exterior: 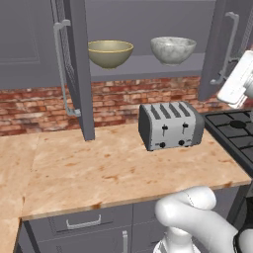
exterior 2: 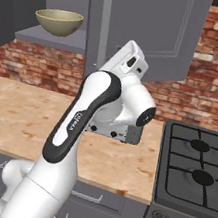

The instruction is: Open the cabinet. Pick the bowls from the counter and place them in the cabinet. Then close the cabinet.

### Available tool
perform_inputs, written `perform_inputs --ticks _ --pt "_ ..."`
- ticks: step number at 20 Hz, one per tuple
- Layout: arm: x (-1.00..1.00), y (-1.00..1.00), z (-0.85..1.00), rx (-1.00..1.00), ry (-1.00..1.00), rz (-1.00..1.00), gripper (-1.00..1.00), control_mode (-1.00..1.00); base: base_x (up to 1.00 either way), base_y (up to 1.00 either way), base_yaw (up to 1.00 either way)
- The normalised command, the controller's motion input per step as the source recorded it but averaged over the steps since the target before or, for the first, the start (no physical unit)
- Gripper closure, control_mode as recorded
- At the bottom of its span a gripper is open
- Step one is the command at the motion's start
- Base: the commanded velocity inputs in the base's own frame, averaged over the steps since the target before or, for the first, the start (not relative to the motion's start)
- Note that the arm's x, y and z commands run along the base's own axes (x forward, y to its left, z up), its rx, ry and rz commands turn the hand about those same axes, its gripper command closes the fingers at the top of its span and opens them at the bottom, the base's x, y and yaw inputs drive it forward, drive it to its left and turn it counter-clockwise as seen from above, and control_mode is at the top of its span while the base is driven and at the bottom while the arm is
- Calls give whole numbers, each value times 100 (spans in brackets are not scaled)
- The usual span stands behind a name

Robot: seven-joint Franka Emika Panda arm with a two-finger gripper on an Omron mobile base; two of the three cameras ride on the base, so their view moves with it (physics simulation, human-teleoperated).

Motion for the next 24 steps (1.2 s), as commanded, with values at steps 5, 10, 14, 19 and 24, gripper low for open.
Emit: perform_inputs --ticks 5,10,14,19,24 --pt "38 48 0 0 -9 0 -100 -100 0 0 0" --pt "52 47 0 0 0 0 -100 -100 0 0 0" --pt "59 48 0 0 0 0 -100 -100 0 0 0" --pt "56 46 0 0 0 0 -100 -100 0 0 0" --pt "52 35 0 0 0 0 -100 -100 0 0 0"
